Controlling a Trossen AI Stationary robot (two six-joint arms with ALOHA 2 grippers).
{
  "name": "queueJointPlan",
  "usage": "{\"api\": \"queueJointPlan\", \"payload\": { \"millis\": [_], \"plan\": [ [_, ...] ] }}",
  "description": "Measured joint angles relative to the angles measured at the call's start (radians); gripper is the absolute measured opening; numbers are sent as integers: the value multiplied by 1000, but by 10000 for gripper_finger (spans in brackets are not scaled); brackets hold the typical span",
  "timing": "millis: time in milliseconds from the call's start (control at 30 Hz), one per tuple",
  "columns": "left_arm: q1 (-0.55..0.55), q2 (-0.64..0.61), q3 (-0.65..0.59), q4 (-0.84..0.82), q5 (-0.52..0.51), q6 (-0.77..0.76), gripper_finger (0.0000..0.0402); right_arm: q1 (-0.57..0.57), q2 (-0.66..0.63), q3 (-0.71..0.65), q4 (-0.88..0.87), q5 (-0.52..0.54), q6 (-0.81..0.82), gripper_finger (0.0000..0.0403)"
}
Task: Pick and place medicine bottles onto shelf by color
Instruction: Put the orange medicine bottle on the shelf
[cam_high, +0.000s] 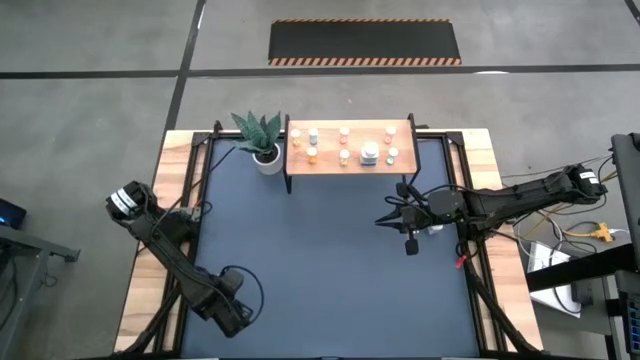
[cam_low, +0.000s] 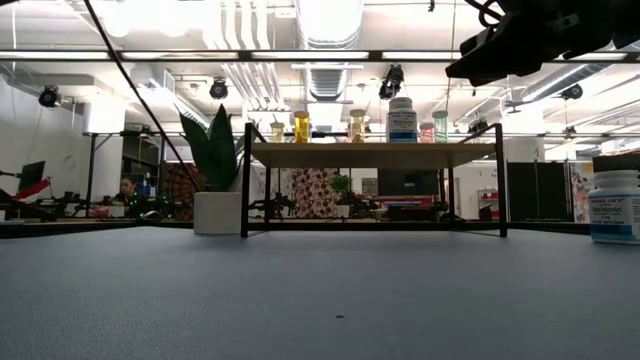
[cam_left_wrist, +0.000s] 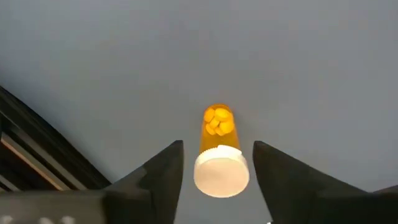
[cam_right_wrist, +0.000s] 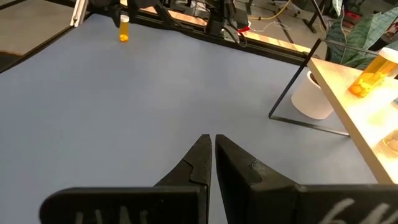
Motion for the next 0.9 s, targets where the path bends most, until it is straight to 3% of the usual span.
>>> {"api": "queueJointPlan", "payload": {
  "millis": [267,533,733,900],
  "plan": [
    [-3,0,0,4,0,0,96,0,0,0,0,0,5,13],
    [25,-2,67,2,2,24,116,0,0,0,0,1,5,13],
    [151,-3,227,6,-10,276,106,0,0,0,0,1,3,13],
    [303,-3,342,3,-31,660,99,0,0,0,0,1,3,13]
  ]
}}
